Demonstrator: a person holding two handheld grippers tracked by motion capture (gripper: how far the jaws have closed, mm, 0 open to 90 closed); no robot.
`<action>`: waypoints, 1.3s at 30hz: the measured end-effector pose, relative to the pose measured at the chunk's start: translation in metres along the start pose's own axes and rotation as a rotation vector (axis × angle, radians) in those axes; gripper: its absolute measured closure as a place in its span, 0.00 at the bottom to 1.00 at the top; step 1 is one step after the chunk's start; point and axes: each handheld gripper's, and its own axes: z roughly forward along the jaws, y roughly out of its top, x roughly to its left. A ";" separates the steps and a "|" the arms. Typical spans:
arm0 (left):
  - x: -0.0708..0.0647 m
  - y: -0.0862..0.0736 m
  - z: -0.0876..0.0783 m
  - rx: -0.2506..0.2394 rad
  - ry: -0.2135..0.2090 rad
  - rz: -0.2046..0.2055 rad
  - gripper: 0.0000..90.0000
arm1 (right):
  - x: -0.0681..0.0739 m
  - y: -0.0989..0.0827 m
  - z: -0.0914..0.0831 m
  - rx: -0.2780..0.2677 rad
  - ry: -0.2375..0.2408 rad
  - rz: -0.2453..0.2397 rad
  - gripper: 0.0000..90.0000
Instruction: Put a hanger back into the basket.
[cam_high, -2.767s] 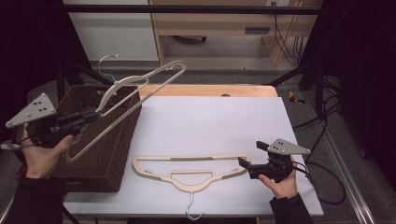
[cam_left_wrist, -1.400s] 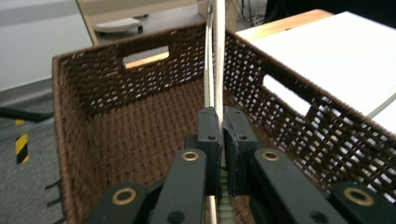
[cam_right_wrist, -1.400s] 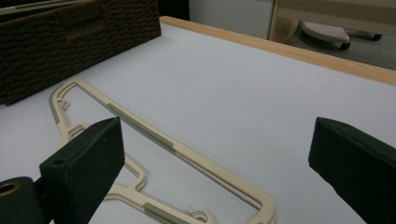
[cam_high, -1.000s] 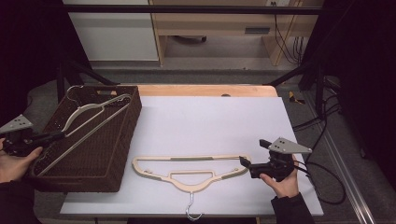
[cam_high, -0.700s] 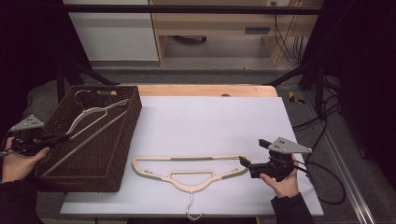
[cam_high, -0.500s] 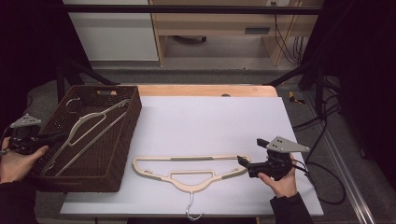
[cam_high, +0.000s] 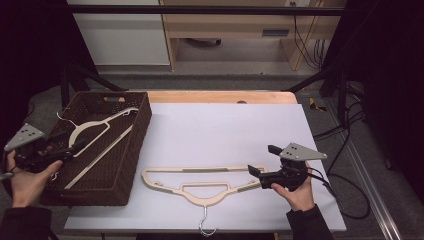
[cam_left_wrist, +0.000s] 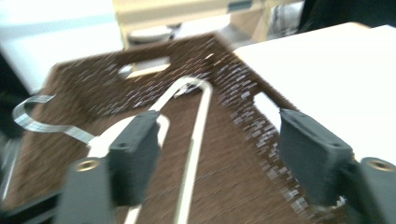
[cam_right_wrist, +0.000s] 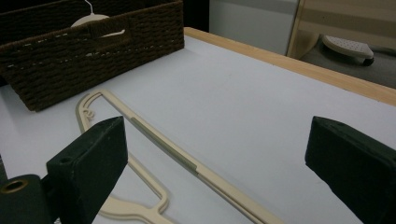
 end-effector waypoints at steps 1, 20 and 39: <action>-0.009 0.001 0.001 -0.015 -0.023 -0.001 0.25 | 0.001 0.001 0.001 -0.004 0.006 0.001 0.07; -0.129 -0.010 0.030 -0.074 -0.284 0.105 0.09 | 0.032 0.002 0.039 0.049 0.116 0.010 0.09; -0.161 -0.023 0.054 -0.007 -0.336 0.135 0.09 | 0.072 -0.011 0.091 0.243 0.189 -0.080 0.13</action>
